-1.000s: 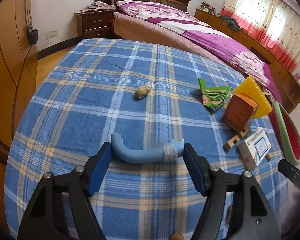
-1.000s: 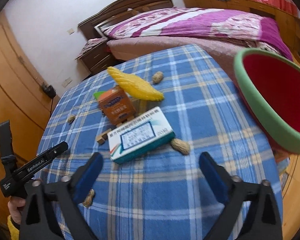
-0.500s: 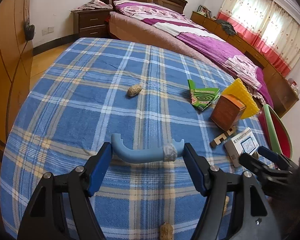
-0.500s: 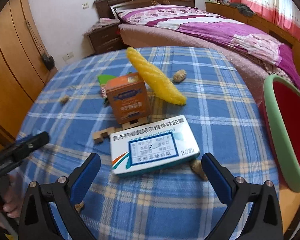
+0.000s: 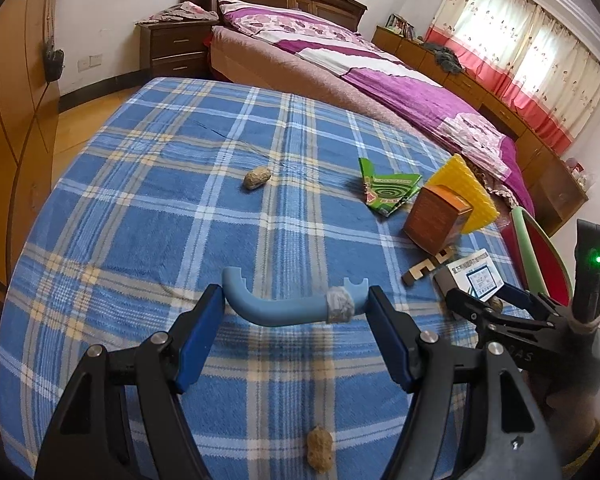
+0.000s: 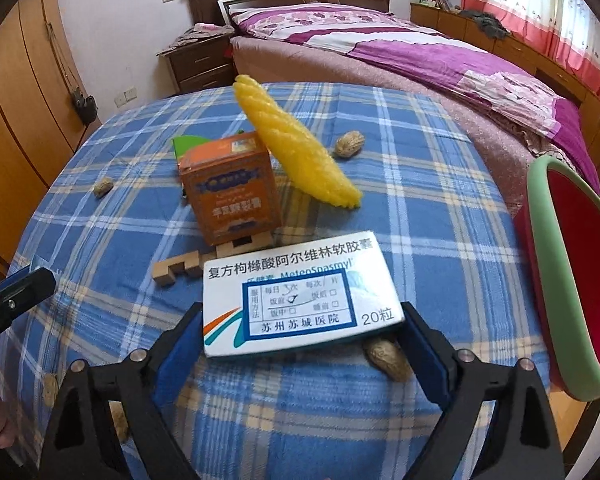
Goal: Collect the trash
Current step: 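Carry the blue tube and white box over the red bucket with both tools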
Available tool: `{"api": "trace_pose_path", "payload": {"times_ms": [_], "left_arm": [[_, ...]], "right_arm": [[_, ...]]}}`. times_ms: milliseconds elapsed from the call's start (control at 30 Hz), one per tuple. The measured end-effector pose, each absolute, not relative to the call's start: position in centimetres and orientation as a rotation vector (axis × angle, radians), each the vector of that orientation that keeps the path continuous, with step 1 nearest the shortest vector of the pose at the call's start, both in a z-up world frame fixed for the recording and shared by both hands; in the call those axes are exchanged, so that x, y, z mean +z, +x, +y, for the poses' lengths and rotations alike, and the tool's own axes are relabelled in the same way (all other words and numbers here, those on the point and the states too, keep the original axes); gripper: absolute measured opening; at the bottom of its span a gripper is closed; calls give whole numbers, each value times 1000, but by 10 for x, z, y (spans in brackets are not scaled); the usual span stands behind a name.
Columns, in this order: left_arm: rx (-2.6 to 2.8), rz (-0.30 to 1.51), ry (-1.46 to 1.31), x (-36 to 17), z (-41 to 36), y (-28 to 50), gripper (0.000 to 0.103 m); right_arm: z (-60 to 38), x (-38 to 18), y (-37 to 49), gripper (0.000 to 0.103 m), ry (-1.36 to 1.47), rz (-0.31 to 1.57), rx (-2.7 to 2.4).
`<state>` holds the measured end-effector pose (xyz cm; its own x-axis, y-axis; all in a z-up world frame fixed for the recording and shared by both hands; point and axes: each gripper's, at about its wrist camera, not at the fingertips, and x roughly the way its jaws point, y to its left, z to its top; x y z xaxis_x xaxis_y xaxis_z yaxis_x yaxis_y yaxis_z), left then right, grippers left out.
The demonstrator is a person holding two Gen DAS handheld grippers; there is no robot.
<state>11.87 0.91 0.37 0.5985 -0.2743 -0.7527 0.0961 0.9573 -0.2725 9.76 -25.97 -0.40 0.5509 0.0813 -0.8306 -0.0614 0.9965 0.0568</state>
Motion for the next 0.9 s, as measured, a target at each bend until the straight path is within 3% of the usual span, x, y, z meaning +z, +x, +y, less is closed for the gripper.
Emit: {"api": "trace_pose_path", "payload": {"times_ms": [900], "left_arm": [[-350, 857, -162, 44, -49, 91, 72]], "right_arm": [[-319, 62, 21, 93, 221, 809, 13]]}}
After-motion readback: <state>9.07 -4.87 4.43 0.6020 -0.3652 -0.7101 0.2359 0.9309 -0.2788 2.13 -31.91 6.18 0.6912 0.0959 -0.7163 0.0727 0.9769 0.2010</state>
